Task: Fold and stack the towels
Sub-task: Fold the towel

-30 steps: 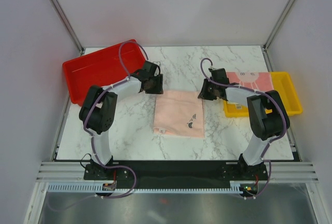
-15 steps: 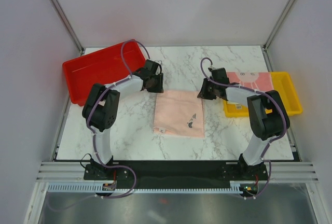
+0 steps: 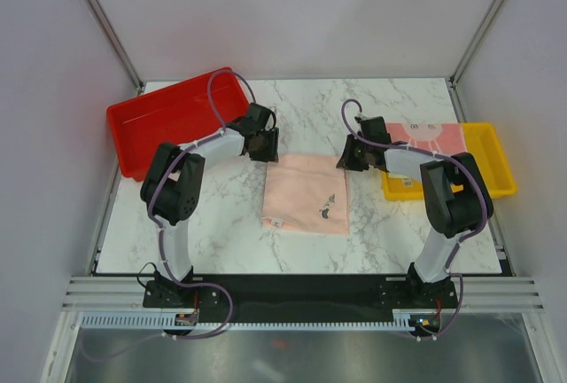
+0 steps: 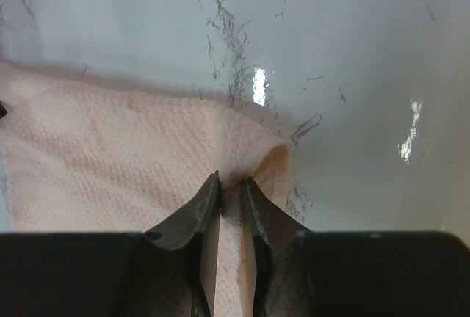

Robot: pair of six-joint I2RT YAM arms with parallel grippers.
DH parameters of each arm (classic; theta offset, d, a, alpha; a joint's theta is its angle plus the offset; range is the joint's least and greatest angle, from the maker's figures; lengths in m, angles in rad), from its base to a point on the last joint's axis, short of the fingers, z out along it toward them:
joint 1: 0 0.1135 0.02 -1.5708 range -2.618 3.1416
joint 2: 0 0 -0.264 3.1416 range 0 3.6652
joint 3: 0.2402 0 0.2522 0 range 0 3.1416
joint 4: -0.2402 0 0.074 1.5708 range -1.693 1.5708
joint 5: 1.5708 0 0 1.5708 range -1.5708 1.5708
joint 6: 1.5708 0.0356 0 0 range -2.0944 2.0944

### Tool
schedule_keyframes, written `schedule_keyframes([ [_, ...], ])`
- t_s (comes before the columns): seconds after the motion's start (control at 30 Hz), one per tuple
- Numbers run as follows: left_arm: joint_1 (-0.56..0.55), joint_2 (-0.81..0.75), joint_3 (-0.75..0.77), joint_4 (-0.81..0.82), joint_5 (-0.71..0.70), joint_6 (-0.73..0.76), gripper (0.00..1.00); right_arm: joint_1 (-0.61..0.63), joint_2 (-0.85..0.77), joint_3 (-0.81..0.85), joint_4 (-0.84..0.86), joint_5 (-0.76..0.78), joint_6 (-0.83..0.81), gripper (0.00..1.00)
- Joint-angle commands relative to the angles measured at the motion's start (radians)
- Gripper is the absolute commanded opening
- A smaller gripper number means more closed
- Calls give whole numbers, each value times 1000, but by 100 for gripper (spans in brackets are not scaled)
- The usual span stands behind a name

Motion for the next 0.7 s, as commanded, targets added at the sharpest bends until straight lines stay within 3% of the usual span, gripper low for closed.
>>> schedule_keyframes([
  [0.0,4,-11,10,-20,-17,26,45,-5,0,38,29,-17,-13,25],
  [0.27,4,26,45,43,45,23,36,-4,0,35,35,-17,-27,22],
  [0.3,4,36,51,45,48,21,21,-5,2,35,39,-22,-30,18],
  [0.33,4,43,59,42,54,21,14,-5,2,37,45,-23,-35,14],
  [0.37,4,44,65,40,57,23,9,-5,2,41,50,-26,-47,3],
  [0.4,4,41,64,42,63,21,4,-5,-1,43,53,-29,-53,0],
  [0.5,4,-17,42,25,68,21,2,-5,-72,23,53,-3,-59,0],
  [0.67,4,-329,-65,28,41,9,2,-5,-406,-71,-4,32,-49,0],
])
